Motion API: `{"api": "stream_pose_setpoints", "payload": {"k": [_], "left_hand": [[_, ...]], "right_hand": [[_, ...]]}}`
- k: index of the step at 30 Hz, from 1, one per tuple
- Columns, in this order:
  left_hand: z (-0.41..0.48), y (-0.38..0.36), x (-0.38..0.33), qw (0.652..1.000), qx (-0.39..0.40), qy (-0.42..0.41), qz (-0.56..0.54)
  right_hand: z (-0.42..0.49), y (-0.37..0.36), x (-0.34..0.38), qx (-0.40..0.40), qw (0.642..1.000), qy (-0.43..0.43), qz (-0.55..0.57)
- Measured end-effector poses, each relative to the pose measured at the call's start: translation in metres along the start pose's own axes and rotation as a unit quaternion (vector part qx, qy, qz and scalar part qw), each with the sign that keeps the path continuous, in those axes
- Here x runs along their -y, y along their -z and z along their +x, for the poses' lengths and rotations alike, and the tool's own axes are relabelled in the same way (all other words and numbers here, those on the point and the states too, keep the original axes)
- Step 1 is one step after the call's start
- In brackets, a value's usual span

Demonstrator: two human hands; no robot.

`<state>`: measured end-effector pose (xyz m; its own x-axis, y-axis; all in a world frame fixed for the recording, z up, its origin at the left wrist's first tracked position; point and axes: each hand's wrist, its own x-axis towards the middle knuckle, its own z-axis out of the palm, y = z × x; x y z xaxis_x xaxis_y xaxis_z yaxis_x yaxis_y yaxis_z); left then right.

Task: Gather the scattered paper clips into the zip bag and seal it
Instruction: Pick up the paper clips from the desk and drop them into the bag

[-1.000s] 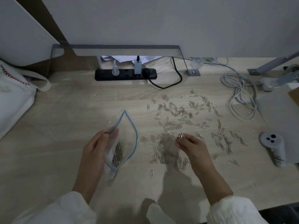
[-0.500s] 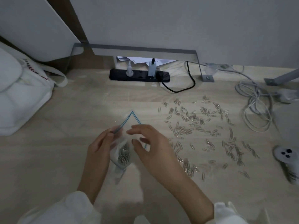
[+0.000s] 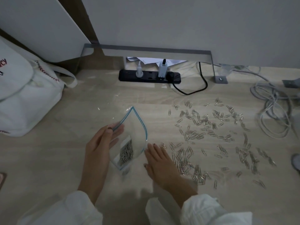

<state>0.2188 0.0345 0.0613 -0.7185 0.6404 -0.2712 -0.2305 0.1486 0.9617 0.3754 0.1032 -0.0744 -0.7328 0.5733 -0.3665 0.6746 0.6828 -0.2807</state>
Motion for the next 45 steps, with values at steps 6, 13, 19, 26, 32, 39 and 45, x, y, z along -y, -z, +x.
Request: {"api": "stream_pose_setpoints", "payload": {"k": [6,13,19,26,32,39,45], "left_hand": [[0.016,-0.019,-0.006,0.999,0.031,-0.001,-0.016],[0.025,-0.047,0.004,0.993,0.109,0.021,0.044],[0.018,-0.070,0.016,0.985,0.152,0.039,0.065],[0.006,-0.073,0.023,0.989,0.129,0.055,0.056],[0.000,-0.070,0.019,0.992,0.096,0.063,0.043],[-0.004,-0.061,0.019,0.994,0.078,0.067,0.040],[-0.006,-0.066,0.020,0.994,0.075,0.063,0.054]], "right_hand": [[-0.032,0.002,-0.047,0.005,0.992,-0.124,-0.015],[-0.082,0.007,-0.080,-0.172,0.938,-0.294,0.056],[-0.099,0.000,-0.075,-0.115,0.841,-0.483,0.217],[-0.057,0.007,-0.045,-0.166,0.825,-0.444,0.307],[-0.043,0.009,-0.041,-0.125,0.870,-0.395,0.269],[-0.040,0.016,-0.049,-0.074,0.911,-0.346,0.212],[-0.039,0.028,-0.055,-0.013,0.946,-0.295,0.136]]}}
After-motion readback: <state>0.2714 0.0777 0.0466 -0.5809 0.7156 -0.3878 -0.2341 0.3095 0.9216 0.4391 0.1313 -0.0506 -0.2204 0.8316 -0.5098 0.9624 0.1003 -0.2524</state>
